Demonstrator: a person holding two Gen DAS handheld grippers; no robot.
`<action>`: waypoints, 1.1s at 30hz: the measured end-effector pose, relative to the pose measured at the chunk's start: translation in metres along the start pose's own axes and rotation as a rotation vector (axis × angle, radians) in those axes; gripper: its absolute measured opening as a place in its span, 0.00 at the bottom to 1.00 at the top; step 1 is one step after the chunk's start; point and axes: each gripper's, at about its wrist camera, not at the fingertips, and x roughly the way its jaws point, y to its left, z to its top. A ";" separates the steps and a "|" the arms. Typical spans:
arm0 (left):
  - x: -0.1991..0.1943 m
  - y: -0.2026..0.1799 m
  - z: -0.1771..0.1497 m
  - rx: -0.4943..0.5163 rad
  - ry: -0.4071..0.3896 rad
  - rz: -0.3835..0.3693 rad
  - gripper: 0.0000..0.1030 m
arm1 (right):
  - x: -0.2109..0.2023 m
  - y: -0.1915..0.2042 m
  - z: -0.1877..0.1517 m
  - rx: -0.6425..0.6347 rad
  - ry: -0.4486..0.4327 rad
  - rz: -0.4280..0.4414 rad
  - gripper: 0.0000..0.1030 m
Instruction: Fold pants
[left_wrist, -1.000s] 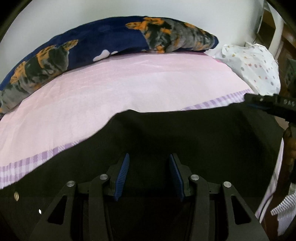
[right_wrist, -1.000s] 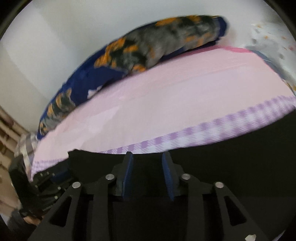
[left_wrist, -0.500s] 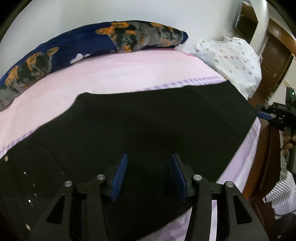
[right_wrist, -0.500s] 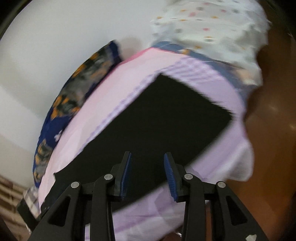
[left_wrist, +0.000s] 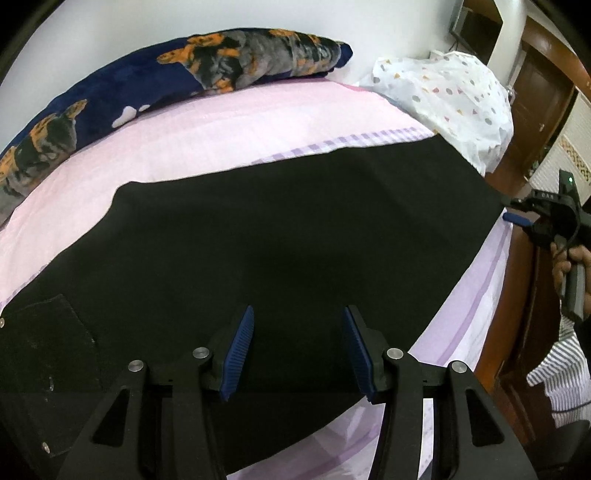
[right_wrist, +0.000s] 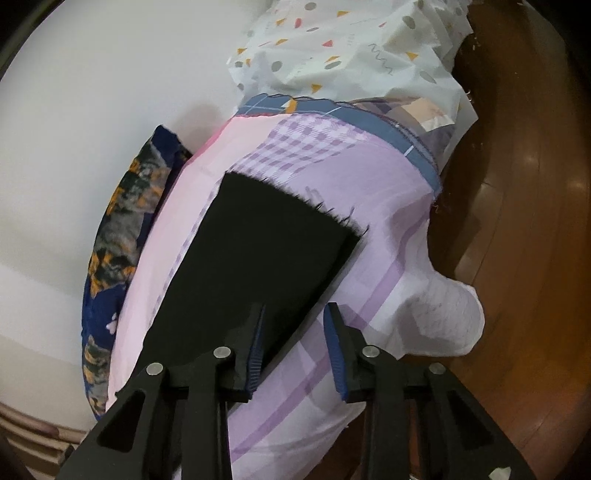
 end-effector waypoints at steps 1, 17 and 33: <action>0.001 -0.001 -0.001 0.002 0.006 -0.001 0.50 | 0.002 -0.002 0.003 0.004 -0.007 0.004 0.25; 0.018 -0.004 -0.004 0.011 0.001 0.034 0.51 | 0.008 0.002 0.028 0.046 -0.053 0.057 0.08; -0.032 0.059 -0.010 -0.284 -0.098 -0.043 0.51 | 0.032 0.165 -0.043 -0.180 0.156 0.341 0.08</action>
